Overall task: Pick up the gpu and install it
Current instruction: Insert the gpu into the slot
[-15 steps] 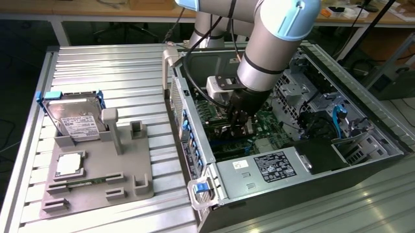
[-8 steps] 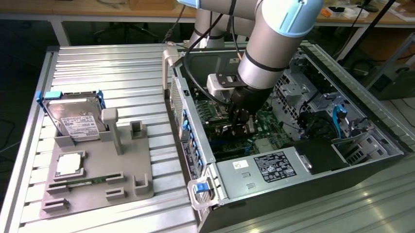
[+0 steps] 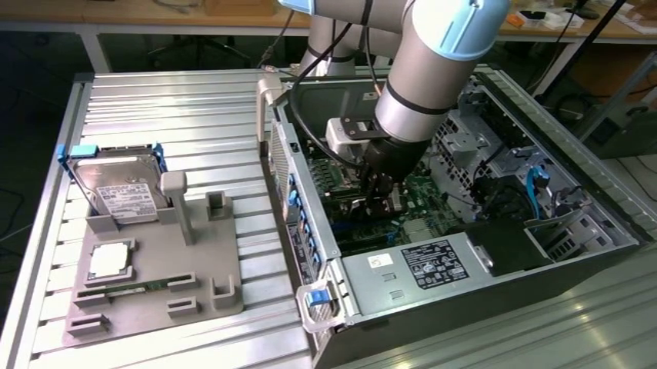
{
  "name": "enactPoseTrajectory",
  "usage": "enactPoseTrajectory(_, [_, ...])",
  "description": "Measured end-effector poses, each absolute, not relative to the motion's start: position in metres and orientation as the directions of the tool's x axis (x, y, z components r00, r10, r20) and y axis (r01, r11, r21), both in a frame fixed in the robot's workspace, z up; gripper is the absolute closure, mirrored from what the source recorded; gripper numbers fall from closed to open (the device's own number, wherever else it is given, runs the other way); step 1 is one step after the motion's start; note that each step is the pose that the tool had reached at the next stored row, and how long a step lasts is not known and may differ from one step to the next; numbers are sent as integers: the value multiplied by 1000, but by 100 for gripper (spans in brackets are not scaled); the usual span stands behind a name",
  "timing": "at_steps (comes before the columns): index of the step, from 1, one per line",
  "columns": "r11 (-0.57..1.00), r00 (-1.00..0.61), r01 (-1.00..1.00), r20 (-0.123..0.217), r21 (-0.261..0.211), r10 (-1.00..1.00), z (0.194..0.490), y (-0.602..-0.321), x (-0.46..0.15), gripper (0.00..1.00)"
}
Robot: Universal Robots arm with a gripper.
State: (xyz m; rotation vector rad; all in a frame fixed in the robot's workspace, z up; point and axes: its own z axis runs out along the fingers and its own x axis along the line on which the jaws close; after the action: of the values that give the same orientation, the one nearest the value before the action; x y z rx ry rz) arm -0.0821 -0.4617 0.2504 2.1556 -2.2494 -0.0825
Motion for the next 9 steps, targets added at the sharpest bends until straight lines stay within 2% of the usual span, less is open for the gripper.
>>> enactPoseTrajectory(9, [42,-43,-998,-20,55,-999,249,-462,-82,73])
